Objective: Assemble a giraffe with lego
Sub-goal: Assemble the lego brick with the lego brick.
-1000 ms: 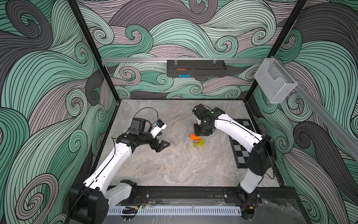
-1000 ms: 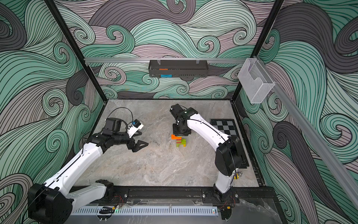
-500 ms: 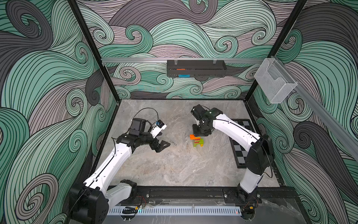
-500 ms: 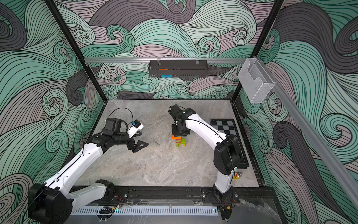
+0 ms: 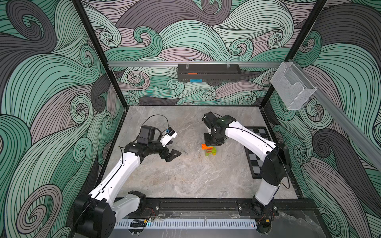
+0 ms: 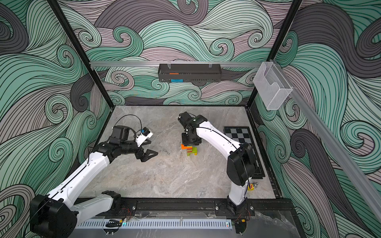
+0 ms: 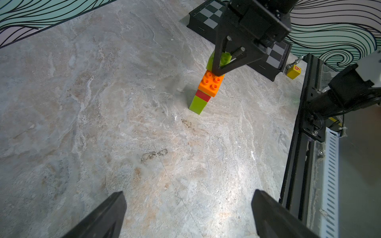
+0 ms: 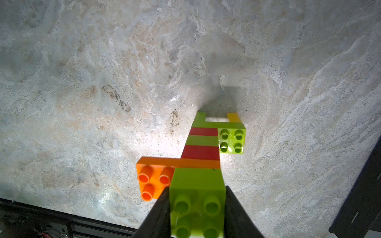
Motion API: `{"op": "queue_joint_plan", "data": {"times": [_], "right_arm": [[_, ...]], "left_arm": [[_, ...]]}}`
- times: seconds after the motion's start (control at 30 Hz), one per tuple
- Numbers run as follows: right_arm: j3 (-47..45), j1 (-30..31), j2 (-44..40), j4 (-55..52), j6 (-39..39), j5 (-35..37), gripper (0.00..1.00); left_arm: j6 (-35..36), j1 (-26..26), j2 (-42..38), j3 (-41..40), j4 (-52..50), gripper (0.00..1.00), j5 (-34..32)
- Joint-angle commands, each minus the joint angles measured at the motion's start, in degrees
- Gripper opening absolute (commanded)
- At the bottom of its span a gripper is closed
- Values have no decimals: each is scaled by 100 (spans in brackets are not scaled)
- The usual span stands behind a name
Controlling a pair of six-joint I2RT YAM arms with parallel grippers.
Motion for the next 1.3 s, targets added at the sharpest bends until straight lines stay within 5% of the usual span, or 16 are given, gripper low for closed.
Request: {"op": "queue_joint_plan", "data": {"times": [0.0,0.53,0.73,1.27], "right_arm": [[175,18,115,-195,-104,8,41],[452,-38,63,-382,-421,-80,46],[439,-36,53,-382,-432,-28,40],[905,-36,180,-609,-529,155,55]], "left_arm": [[82,-44,-64,-16,45,99,83],[99,-44,-11,-14,53,99,69],[99,-44,6,-15,53,99,69],[117,-42,-20,-47,62,99,58]]}}
